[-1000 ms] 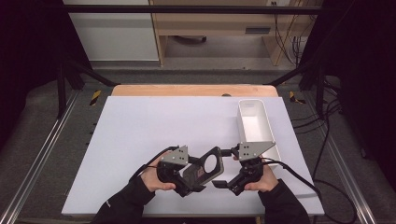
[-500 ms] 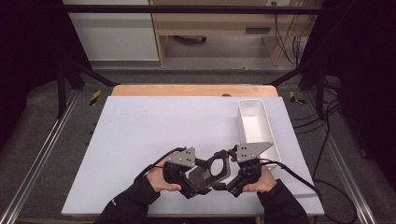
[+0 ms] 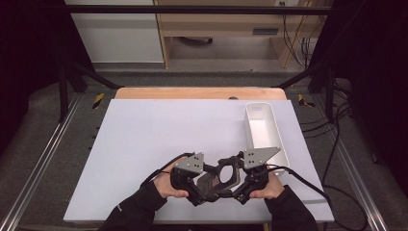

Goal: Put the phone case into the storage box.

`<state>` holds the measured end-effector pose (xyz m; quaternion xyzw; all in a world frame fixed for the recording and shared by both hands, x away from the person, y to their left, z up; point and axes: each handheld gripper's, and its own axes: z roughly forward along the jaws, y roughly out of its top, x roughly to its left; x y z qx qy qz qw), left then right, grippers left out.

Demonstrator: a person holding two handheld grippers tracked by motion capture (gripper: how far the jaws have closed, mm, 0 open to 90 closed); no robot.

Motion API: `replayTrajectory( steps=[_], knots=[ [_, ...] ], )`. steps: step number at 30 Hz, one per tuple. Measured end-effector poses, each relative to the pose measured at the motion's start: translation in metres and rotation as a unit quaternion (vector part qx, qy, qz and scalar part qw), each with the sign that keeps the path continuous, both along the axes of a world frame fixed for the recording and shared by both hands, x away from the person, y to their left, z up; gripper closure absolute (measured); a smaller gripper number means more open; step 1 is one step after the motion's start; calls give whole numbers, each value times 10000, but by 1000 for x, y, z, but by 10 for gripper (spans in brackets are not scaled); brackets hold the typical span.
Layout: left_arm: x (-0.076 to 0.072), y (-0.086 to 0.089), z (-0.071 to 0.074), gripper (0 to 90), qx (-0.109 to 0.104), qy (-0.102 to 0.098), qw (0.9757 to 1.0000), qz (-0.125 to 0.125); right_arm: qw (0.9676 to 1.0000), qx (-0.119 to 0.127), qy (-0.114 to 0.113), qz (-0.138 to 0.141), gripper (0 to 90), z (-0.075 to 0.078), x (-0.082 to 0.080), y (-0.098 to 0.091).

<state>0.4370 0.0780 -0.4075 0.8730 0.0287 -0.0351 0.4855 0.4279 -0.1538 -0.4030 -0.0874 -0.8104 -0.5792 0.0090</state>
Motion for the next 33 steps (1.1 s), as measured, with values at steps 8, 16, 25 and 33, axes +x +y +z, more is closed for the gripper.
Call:
replayTrajectory(
  steps=[8, 16, 25, 33],
  knots=[
    [0, 0, 0, 115, -23, -8, 10000, -32, 9999, 57, -44, 83, 100, 0, -1, 0],
    [0, 0, 0, 116, -27, -9, 10000, -72, 9998, 96, -64, 135, 102, -1, -1, 0],
    [0, 0, -1, 116, -10, -29, 10000, -82, 9998, 103, -92, 158, 108, -1, -1, 1],
    [0, 0, -1, 116, 2, -60, 9999, -97, 9998, 92, -77, 184, 118, -1, -1, 1]
  ],
)
